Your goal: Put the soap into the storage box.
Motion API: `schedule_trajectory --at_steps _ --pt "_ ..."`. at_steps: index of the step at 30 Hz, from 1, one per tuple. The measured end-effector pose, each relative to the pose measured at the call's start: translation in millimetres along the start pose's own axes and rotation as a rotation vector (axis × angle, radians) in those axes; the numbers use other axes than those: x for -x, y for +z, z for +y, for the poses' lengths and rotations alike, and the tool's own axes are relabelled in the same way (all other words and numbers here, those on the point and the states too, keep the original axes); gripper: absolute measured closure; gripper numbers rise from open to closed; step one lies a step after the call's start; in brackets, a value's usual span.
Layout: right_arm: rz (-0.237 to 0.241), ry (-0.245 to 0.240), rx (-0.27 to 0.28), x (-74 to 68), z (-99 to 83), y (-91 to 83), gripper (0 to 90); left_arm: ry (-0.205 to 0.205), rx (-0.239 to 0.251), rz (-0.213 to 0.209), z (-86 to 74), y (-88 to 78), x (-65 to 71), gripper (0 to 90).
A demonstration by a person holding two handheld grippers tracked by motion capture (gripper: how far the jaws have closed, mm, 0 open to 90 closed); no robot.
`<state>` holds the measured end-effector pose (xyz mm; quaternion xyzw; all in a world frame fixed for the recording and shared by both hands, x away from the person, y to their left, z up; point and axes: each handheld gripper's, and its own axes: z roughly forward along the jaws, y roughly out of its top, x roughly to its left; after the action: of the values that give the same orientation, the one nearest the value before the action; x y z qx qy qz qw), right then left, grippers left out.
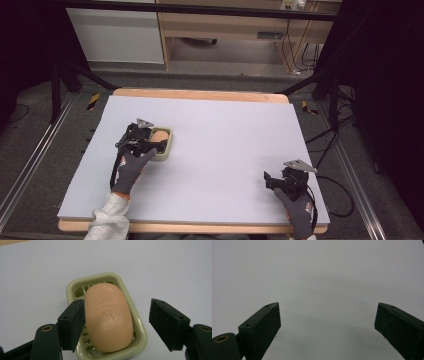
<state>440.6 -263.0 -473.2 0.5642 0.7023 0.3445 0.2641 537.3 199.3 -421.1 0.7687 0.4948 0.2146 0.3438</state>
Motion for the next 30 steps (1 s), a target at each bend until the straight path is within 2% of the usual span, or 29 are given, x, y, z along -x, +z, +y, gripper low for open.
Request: schedule_trajectory --at_steps 8,15,23,30 --pt "-0.01 0.004 0.003 1.1 -0.3 -0.6 6.8 0.015 0.036 -0.003 -14.5 -22.1 -0.3 28.4" --pt "-0.011 0.012 0.002 1.3 -0.6 -1.8 6.7 -0.013 0.064 -0.004 -31.2 -37.8 -4.6 27.9" --pt "-0.015 0.015 0.005 3.7 -1.0 -2.7 6.7 0.0 0.081 0.02 -52.1 -43.6 -8.5 27.6" --pt "-0.02 0.026 0.006 5.9 -0.9 -3.3 6.7 -0.046 0.093 0.033 -75.4 -42.8 -18.3 28.1"
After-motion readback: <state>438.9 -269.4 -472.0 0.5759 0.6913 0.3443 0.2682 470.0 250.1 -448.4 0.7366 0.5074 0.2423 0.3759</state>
